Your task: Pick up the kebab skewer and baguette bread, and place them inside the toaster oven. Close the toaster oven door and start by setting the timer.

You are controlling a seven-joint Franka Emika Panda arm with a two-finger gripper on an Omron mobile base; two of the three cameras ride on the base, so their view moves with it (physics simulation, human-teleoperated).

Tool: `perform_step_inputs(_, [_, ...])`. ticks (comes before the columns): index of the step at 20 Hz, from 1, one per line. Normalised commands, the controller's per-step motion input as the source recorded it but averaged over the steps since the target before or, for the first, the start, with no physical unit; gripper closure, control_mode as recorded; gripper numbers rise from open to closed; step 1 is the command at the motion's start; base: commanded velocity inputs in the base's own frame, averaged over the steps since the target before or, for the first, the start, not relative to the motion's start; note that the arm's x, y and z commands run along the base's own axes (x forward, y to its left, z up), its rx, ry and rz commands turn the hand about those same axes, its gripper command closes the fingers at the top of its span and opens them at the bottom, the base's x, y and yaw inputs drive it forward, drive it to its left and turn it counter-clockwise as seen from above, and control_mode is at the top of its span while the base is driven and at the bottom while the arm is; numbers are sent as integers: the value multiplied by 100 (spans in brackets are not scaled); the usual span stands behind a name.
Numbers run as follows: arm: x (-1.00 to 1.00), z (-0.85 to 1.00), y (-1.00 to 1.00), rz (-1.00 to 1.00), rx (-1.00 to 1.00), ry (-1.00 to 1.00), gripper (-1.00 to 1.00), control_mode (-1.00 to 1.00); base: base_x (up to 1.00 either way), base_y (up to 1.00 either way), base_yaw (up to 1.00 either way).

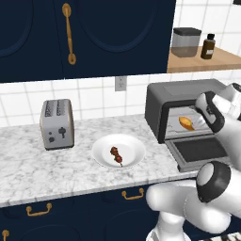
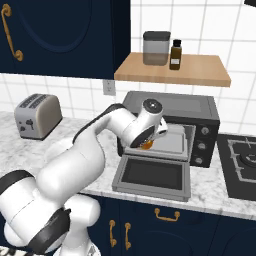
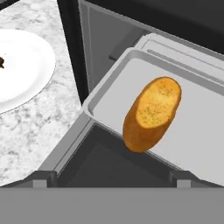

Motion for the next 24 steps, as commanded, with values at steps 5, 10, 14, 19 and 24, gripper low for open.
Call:
perform_step_inputs(5, [-73,0,92,-30,0,6,-100,-100,0,0,0])
perform_step_inputs(10, [-50,0,100,-24,0,3,-100,-100,0,0,0])
perform_step_inputs(14, [-43,0,100,-6,0,0,-100,-100,0,0,0])
perform_step_inputs(19, [2,0,100,0,1,0,-100,-100,0,0,0])
perform_step_inputs(24, [40,0,100,0,8,0,-100,-100,0,0,0])
